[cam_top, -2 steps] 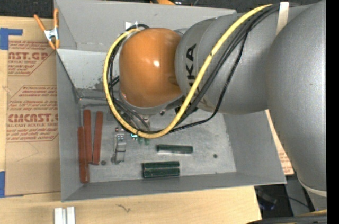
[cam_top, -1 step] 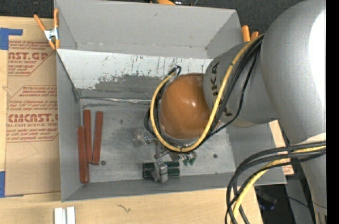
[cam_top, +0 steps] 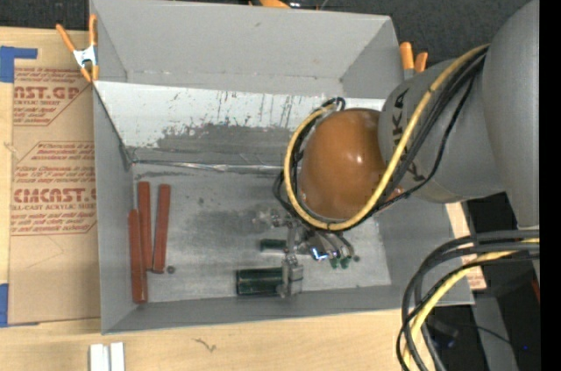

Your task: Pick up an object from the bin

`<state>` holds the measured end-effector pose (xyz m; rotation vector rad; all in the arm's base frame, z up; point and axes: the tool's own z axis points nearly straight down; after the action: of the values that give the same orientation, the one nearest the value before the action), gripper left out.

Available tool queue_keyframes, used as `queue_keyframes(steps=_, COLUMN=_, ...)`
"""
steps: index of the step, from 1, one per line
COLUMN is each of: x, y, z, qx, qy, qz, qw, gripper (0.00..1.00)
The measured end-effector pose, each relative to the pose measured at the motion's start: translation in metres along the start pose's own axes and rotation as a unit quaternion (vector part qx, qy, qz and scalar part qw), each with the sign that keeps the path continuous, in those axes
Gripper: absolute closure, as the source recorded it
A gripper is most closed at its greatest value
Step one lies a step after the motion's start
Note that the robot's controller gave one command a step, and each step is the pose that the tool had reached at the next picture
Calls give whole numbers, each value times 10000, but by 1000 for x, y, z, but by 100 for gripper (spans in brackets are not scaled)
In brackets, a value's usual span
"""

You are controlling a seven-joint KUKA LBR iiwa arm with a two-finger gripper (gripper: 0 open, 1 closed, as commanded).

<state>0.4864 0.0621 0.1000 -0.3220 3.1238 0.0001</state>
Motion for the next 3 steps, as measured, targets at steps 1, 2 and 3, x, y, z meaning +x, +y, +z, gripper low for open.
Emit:
queue_keyframes(steps=1, x=4, y=7, z=-7, qx=-8, qy=5, qz=72, qw=10000, gripper=0)
queue_keyframes(steps=2, x=-2, y=21, z=30, qx=-5, qy=-54, qz=-293, qw=9996, gripper=0)
queue_keyframes(steps=3, x=-4, y=21, z=29, qx=-5, qy=-32, qz=-288, qw=9996, gripper=0)
